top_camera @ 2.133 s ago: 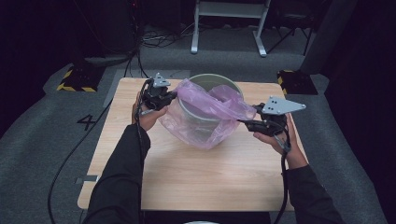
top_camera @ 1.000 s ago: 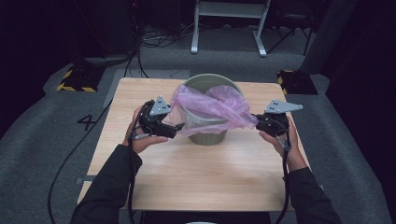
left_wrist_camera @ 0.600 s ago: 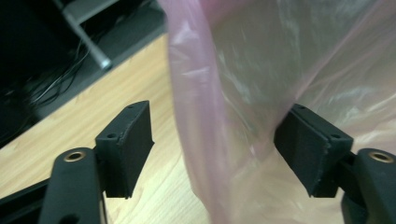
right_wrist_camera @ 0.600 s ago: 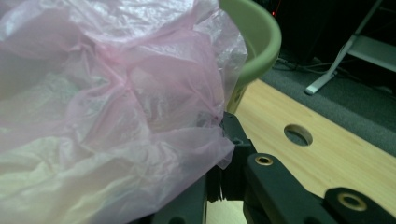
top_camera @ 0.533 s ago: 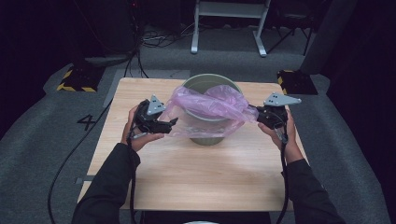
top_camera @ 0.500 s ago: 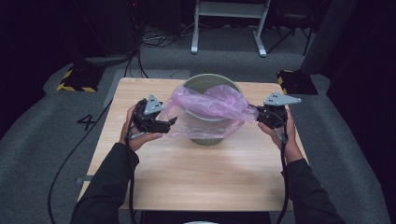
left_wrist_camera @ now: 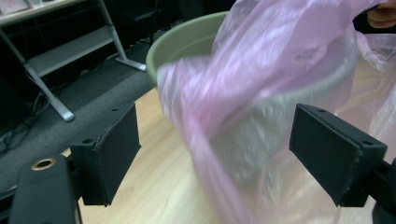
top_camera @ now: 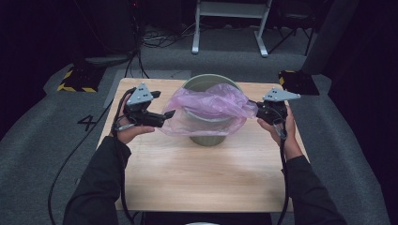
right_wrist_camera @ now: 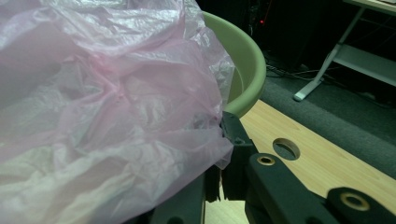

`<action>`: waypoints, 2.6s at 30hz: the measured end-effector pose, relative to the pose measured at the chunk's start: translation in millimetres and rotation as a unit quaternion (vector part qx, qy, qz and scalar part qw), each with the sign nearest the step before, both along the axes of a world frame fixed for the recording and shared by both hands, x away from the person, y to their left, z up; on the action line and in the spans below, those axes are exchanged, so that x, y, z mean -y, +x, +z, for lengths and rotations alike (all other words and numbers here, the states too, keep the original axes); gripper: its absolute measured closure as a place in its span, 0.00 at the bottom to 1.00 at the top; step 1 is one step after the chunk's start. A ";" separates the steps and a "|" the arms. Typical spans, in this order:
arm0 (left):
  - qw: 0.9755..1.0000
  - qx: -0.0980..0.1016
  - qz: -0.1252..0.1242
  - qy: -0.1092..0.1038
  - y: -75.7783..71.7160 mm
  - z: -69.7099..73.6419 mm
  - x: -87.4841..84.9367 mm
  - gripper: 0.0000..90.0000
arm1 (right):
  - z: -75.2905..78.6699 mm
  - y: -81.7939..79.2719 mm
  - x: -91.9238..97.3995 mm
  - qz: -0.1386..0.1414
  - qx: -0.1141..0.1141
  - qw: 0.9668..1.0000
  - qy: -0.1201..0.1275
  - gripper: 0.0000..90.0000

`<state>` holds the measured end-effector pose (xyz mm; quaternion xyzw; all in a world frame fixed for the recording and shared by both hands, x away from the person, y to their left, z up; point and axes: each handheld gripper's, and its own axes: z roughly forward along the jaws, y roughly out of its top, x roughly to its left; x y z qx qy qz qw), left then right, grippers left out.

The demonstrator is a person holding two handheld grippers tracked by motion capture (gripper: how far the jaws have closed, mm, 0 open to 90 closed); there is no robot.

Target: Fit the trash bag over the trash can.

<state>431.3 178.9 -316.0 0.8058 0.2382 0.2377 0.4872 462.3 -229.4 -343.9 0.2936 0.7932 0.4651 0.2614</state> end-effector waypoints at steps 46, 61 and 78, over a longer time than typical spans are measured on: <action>0.983 -0.059 0.172 -0.023 106.6 -32.8 12.2 1.00 | -2.4 47.0 -12.9 -0.030 -0.021 0.999 -0.034 0.98; 0.985 -0.125 0.101 -0.057 103.5 -67.0 24.2 1.00 | -15.1 50.1 -17.5 0.000 -0.044 0.999 -0.030 1.00; 0.991 -0.079 0.068 -0.090 58.2 -55.0 13.3 0.85 | -7.3 22.6 19.2 0.023 -0.034 0.999 -0.001 0.98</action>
